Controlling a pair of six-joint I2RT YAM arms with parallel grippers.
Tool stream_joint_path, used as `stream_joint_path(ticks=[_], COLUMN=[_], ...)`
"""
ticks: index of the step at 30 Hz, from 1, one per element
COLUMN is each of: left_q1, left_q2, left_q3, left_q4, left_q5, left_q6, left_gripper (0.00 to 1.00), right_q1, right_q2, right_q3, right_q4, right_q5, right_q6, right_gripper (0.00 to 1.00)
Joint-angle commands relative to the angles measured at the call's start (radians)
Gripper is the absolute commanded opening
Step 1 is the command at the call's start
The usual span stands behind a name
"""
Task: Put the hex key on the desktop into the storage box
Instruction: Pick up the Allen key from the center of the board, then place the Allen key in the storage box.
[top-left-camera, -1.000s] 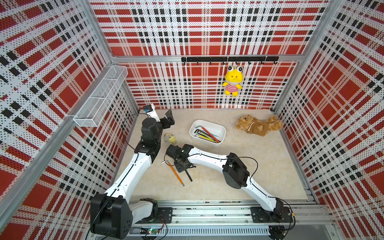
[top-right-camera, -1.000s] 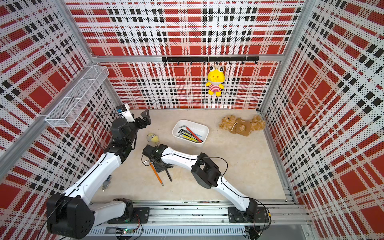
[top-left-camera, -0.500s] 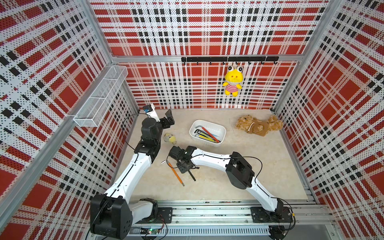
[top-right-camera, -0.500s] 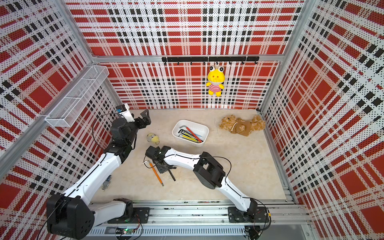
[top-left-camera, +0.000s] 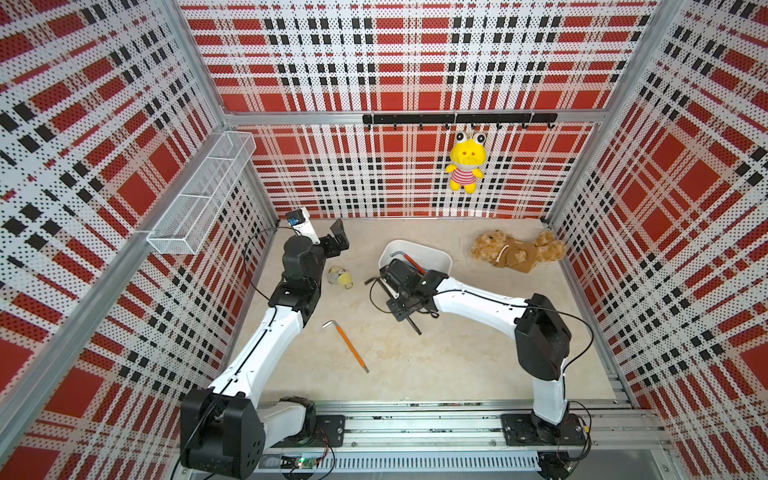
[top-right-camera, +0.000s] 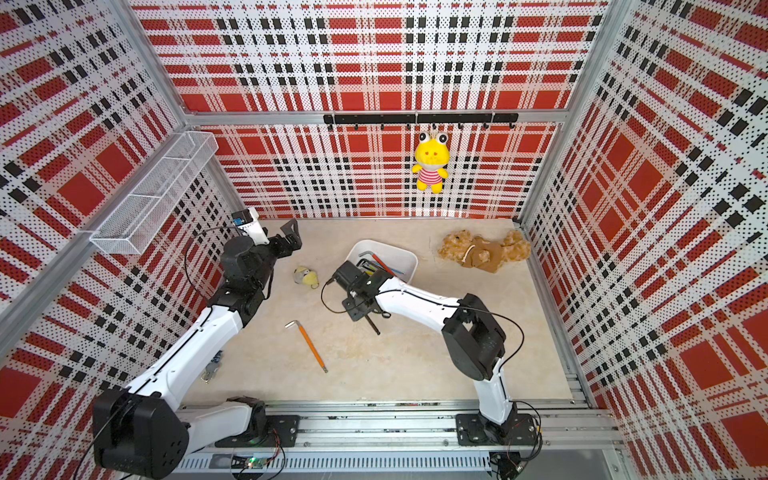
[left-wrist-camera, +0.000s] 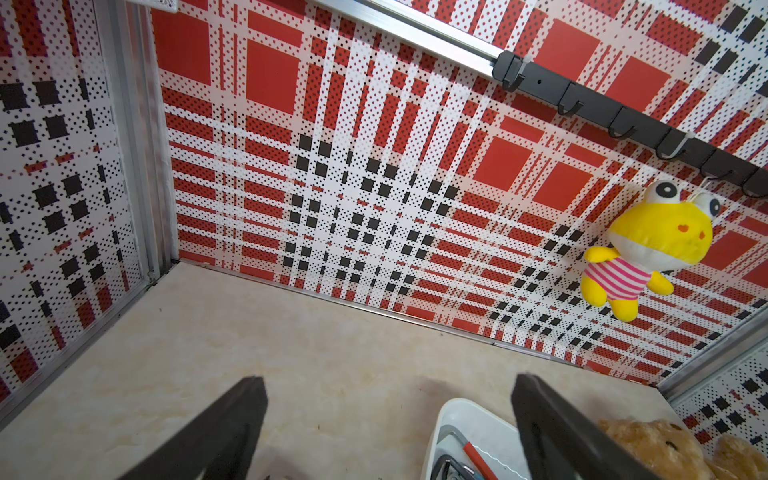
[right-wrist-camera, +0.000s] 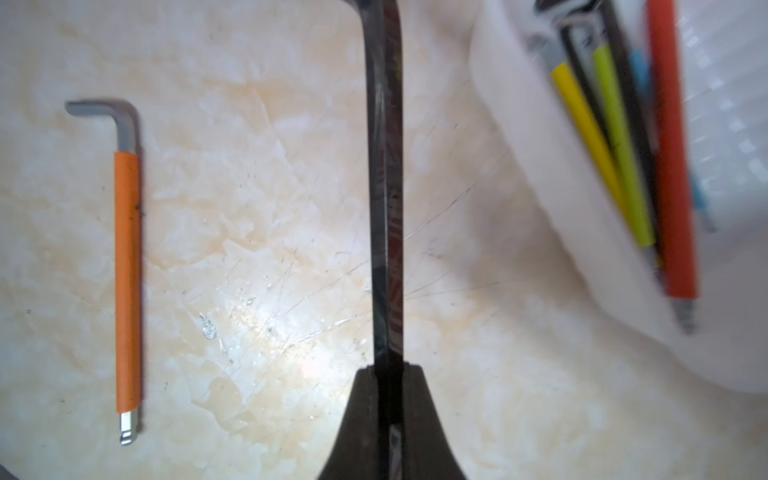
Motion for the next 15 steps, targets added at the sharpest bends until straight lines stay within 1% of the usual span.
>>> stream_joint_path(ticks=[1,5,9,15], left_q1=[-0.003,-0.003,-0.003,-0.006], left_q2=[-0.011,-0.011,-0.011,-0.008], left_q3=[0.006,0.004,0.004,0.006], left_q4=[0.015,0.014,0.014,0.009], left_q5=[0.002,0.000,-0.002,-0.009], left_q6=[0.005,0.005,0.007,0.010], left_gripper=[0.99,0.99,0.99,0.99], right_q1=[-0.052,-0.140,-0.210,-0.270], right_q2=[-0.061,-0.061,-0.056,0.058], right_q3=[0.075,0.109,0.115,0.215], right_q4=[0.026,0.035,0.112,0.123], right_q5=[0.018,0.020,-0.010,-0.005], right_q6=[-0.145,-0.225,-0.284,-0.354], right_gripper=[0.00,0.00,0.00,0.00])
